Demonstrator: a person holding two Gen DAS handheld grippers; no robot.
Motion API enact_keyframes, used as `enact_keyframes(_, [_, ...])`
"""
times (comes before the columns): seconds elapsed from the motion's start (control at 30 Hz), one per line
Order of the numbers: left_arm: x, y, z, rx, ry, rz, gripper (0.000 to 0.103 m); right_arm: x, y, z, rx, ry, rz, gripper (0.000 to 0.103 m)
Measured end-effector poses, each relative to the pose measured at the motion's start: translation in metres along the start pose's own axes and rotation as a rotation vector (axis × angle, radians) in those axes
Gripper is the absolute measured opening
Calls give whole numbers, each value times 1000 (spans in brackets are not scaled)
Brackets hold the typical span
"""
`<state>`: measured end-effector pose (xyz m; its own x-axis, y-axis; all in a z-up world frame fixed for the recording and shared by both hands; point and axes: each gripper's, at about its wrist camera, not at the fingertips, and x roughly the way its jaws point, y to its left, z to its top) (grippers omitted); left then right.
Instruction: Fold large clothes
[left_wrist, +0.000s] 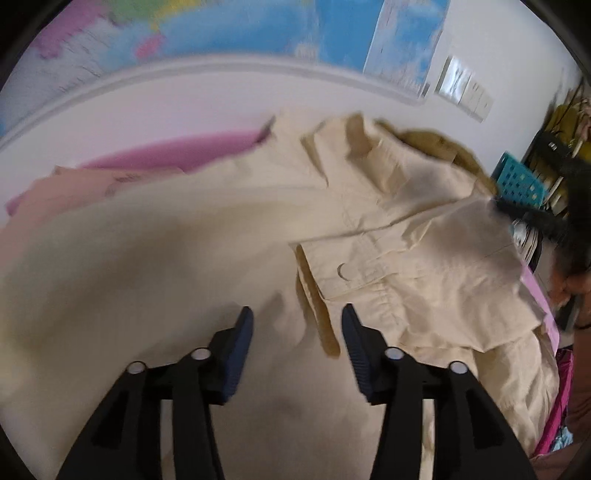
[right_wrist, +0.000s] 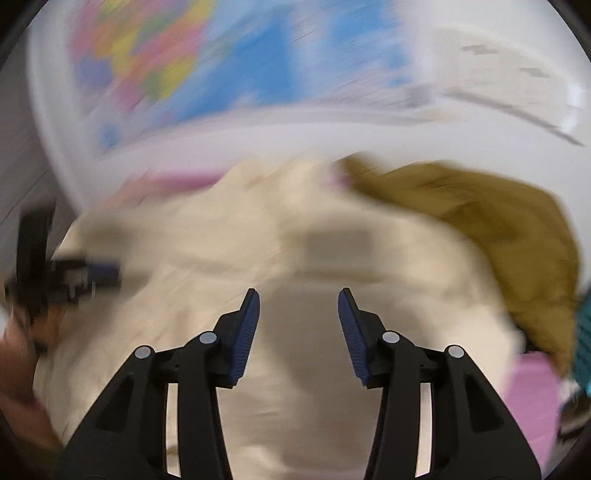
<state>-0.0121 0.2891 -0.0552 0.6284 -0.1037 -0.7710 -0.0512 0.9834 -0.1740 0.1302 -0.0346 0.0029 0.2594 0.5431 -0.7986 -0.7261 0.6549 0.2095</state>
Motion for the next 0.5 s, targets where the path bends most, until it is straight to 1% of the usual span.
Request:
enact_keyframes(0.07, [-30, 6, -12, 8, -72, 44, 55, 22, 26, -5, -59, 58, 48, 42])
enact_keyframes(0.1, [-43, 10, -17, 2, -96, 63, 60, 38, 46, -8, -102, 99, 80, 42])
enact_keyframes(0.17, [-64, 17, -29, -21, -135, 99, 61, 59, 69, -13, -149, 144, 109, 40])
enact_keyframes(0.2, [-79, 24, -39, -31, -153, 127, 63, 67, 77, -14, -160, 162, 124, 40])
enact_keyframes(0.23, [-89, 28, -45, -36, -161, 155, 64, 80, 88, -18, -178, 201, 144, 38])
enact_keyframes(0.27, [-100, 33, -52, -40, -171, 194, 64, 87, 95, -20, -189, 218, 141, 38])
enact_keyframes(0.33, [-126, 50, -68, -55, -183, 281, 68, 86, 107, -22, -218, 208, 137, 38])
enact_keyframes(0.37, [-139, 60, -76, -73, -185, 320, 69, 82, 108, -21, -210, 202, 162, 37])
enact_keyframes(0.4, [-146, 68, -79, -88, -185, 344, 70, 79, 107, -18, -192, 193, 177, 37])
enact_keyframes(0.43, [-157, 80, -86, -114, -182, 384, 70, 72, 105, -17, -167, 176, 196, 37])
enact_keyframes(0.5, [-172, 100, -99, -152, -168, 436, 71, 61, 104, -15, -159, 152, 213, 38])
